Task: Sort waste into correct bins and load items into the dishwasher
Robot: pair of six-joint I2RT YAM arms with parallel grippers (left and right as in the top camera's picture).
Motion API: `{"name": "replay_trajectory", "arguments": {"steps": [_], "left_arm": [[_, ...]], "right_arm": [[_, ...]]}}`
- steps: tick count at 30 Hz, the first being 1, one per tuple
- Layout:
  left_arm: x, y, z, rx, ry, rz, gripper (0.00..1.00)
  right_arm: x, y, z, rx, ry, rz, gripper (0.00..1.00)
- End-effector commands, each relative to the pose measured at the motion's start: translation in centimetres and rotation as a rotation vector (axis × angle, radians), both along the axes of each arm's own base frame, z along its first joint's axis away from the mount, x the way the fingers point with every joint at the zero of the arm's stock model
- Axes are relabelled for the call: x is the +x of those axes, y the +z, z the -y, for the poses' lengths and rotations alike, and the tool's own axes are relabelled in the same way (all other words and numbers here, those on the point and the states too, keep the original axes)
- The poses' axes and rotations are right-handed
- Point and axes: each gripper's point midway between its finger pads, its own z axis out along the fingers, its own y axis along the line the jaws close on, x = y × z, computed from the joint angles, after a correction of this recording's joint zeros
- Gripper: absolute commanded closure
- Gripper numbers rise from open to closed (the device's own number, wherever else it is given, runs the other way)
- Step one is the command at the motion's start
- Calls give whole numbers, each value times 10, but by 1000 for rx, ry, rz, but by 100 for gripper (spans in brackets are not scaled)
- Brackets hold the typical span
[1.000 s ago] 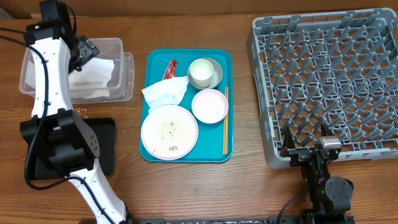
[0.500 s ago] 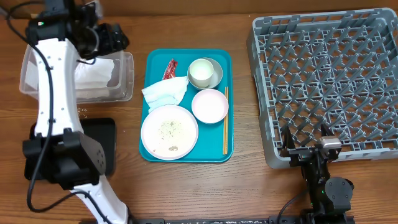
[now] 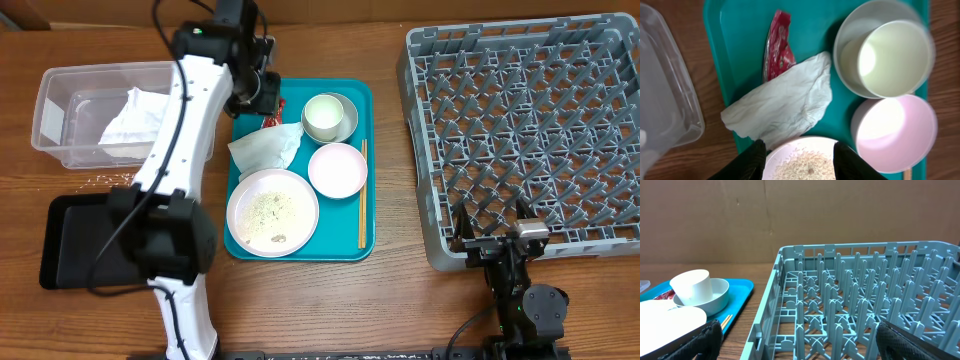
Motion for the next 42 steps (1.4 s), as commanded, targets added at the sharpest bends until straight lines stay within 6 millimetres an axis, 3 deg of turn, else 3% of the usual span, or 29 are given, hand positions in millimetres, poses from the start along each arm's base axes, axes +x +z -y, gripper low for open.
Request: {"name": "replay_trajectory", "arguments": {"steps": [1,12,18,21,29,42], "left_arm": [[1,-39,-4,62,35,-84,54],[-5,-124,-2,101,40,-263,55],[-8,-137,-2,108,50,-296,79],[-8,-135,-2,108,52,-295,94],[-17,-124,-4,114,75,-330,96],[-16,-38,-3,75,91,-200,96]], "right_arm": [[0,-1,0,0,0,6,0],[0,-1,0,0,0,6,0],[0,-1,0,0,0,6,0],[0,-1,0,0,0,6,0],[0,-1,0,0,0,6,0],[0,-1,0,0,0,6,0]]}}
